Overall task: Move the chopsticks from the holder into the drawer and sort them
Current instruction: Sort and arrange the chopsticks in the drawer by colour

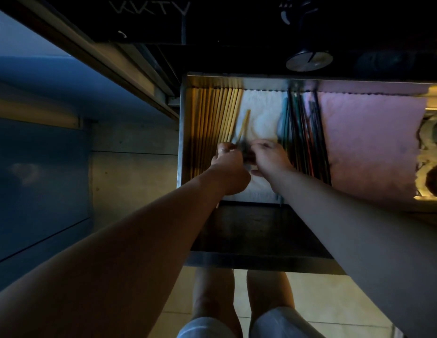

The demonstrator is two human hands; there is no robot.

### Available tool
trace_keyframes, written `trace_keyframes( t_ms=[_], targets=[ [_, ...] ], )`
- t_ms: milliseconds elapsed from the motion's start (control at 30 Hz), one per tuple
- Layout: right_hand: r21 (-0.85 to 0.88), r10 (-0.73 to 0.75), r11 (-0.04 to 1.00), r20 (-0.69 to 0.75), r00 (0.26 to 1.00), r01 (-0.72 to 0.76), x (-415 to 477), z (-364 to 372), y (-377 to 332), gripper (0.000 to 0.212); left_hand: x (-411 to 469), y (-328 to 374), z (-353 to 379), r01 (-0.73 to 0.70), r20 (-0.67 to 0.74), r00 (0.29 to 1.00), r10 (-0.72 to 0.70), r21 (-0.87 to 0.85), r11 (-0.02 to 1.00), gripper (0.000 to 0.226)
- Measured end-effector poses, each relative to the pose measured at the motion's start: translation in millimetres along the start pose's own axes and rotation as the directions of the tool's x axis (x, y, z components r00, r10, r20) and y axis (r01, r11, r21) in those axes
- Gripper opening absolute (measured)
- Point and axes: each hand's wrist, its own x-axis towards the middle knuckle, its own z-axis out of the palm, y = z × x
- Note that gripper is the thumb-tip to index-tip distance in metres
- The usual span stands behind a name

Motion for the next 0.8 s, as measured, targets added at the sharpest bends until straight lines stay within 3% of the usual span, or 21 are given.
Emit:
trace_keyframes(
  t_ms=[233, 333, 400, 467, 567, 667, 800],
  targets=[
    [0.039, 0.004, 0.999, 0.042, 0.999, -0.006, -1.4, 1.5, 0.5, 0.026, 0.4, -3.7, -2.2, -0.051, -0.002, 0.999, 0.051, -0.044, 0.998, 0.073],
    [0.057, 0.029, 0.998, 0.043, 0.999, -0.032, -1.8, 0.2, -0.7, 0.024, 1.2, -8.0, -1.8, -0.05, -0.044, 0.998, 0.053, 0.065, 0.997, 0.073],
    [0.096, 0.037, 0.994, 0.06, 0.998, -0.042, -1.1, -1.5, -1.5, 0.023, 0.0, -11.4, -4.0, -0.03, -0.154, 0.986, 0.062, 0.202, 0.979, 0.065],
    [0.12, 0.014, 0.993, 0.063, 0.998, -0.021, 0.2, -1.9, -3.0, 0.026, 0.5, -16.7, -5.5, -0.033, -0.208, 0.973, 0.096, 0.288, 0.957, 0.073],
    [0.068, -0.04, 0.997, 0.061, 0.997, 0.036, 1.0, 1.5, -9.1, 0.033, 3.6, -24.3, -7.6, 0.05, -0.132, 0.991, -0.012, 0.287, 0.957, 0.089],
    [-0.009, -0.117, 0.993, 0.038, 0.992, 0.118, 0.0, 10.6, -19.4, 0.026, 7.0, -29.7, -9.4, 0.142, -0.063, 0.989, -0.131, 0.255, 0.956, 0.098],
    [-0.055, -0.166, 0.984, 0.077, 0.983, 0.17, 1.5, 23.0, -29.0, 0.04, 8.8, -29.4, -5.3, 0.191, -0.092, 0.98, -0.175, 0.205, 0.96, 0.097]
  ],
)
